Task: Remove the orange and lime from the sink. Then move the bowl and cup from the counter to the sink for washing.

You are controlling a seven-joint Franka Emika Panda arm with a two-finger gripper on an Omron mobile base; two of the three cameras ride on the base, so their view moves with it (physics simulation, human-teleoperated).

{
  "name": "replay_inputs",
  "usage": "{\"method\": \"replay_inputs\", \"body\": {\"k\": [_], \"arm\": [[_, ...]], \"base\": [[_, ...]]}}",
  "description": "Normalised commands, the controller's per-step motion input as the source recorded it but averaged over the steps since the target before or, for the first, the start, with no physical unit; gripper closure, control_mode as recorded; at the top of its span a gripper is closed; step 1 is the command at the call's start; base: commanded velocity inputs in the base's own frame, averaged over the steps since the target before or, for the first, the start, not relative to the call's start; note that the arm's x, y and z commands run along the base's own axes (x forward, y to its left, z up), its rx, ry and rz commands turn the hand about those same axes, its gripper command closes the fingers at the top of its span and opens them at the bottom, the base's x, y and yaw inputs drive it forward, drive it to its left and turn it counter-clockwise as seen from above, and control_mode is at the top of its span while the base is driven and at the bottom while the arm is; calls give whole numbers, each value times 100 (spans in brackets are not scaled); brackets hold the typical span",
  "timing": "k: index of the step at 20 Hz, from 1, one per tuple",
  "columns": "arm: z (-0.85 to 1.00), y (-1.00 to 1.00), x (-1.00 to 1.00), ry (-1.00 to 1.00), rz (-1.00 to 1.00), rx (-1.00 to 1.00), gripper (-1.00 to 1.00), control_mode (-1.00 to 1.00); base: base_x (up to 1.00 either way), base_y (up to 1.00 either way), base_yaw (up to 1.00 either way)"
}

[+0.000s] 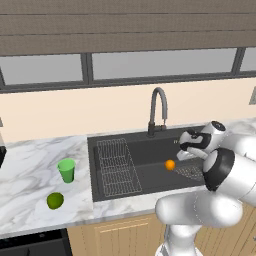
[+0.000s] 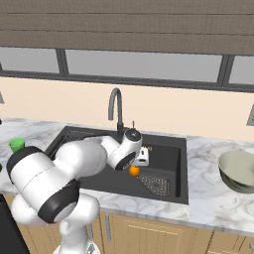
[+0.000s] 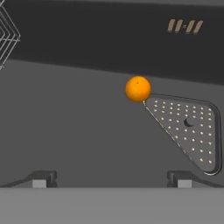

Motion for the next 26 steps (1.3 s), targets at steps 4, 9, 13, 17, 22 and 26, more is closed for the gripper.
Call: {"method": "replay_inputs", "body": {"k": [4, 9, 13, 17, 22, 26], "arm": [[-14, -2, 20, 0, 0, 0, -100, -100], [-14, 0, 17, -2, 0, 0, -100, -100], [-13, -1, 15, -4, 0, 0, -100, -100], [-11, 0, 17, -4, 0, 0, -100, -100], [-10, -3, 17, 0, 0, 0, -100, -100], [-10, -7, 17, 0, 0, 0, -100, -100]], "base": [[0, 0, 0], [0, 0, 0], [0, 0, 0], [0, 0, 0], [0, 0, 0], [0, 0, 0]]}}
